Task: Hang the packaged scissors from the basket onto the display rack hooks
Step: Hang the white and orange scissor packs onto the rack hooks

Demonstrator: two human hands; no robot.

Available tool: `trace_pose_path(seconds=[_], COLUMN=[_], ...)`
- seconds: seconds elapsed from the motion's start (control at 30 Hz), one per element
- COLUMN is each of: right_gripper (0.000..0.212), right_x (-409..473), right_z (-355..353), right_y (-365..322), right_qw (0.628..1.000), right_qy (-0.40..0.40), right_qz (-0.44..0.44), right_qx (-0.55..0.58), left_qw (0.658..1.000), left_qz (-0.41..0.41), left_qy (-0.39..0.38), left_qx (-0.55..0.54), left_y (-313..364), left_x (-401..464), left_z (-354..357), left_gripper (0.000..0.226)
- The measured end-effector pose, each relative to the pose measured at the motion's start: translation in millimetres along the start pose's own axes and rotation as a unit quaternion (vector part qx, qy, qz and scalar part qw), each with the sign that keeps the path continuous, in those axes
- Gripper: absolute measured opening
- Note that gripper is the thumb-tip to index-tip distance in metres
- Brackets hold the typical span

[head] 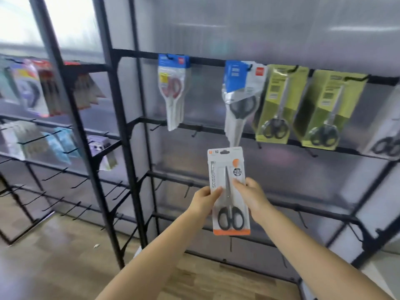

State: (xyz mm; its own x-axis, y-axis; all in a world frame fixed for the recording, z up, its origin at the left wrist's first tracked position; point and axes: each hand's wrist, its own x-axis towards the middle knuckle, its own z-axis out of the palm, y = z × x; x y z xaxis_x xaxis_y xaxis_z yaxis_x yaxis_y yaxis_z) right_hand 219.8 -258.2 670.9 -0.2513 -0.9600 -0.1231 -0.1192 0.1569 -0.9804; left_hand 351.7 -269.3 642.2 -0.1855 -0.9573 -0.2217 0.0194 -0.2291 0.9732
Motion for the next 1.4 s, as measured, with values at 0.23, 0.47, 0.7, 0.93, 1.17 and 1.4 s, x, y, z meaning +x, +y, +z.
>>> trace_pose_path(seconds=[0.23,0.47,0.7,0.93,1.17,1.4], right_gripper=[0.012,0.016,0.004,0.008,0.007,0.014], right_x=[40.4,103.6,152.4,179.1,186.8,192.6], right_z=[89.2,174.1,232.4,253.4,262.4,268.6], right_y=[-21.7,-71.3,-86.4,-94.4,-99.8,-90.6], right_qw=[0.997,0.987,0.974,0.966,0.938,0.919], right_qy=[-0.042,-0.035,-0.039,0.011,0.063,0.062], right_qz=[-0.046,-0.128,-0.165,-0.172,-0.212,-0.236], right_qx=[-0.045,-0.087,-0.152,-0.195,-0.268,-0.311], left_qw=[0.996,0.994,0.991,0.993,0.996,0.997], left_qz=[0.003,0.033,0.044,0.047,0.024,0.031], left_qy=[0.037,0.069,0.088,0.069,0.06,0.059], left_qx=[0.085,0.075,0.095,0.088,0.063,0.033], left_y=[-11.5,-1.1,3.6,15.2,19.8,13.1], left_x=[36.6,89.8,131.1,163.3,185.3,206.4], left_z=[-102.6,-192.1,-256.6,-274.4,-279.4,-269.7], left_gripper=[0.027,0.021,0.021,0.02,0.025,0.018])
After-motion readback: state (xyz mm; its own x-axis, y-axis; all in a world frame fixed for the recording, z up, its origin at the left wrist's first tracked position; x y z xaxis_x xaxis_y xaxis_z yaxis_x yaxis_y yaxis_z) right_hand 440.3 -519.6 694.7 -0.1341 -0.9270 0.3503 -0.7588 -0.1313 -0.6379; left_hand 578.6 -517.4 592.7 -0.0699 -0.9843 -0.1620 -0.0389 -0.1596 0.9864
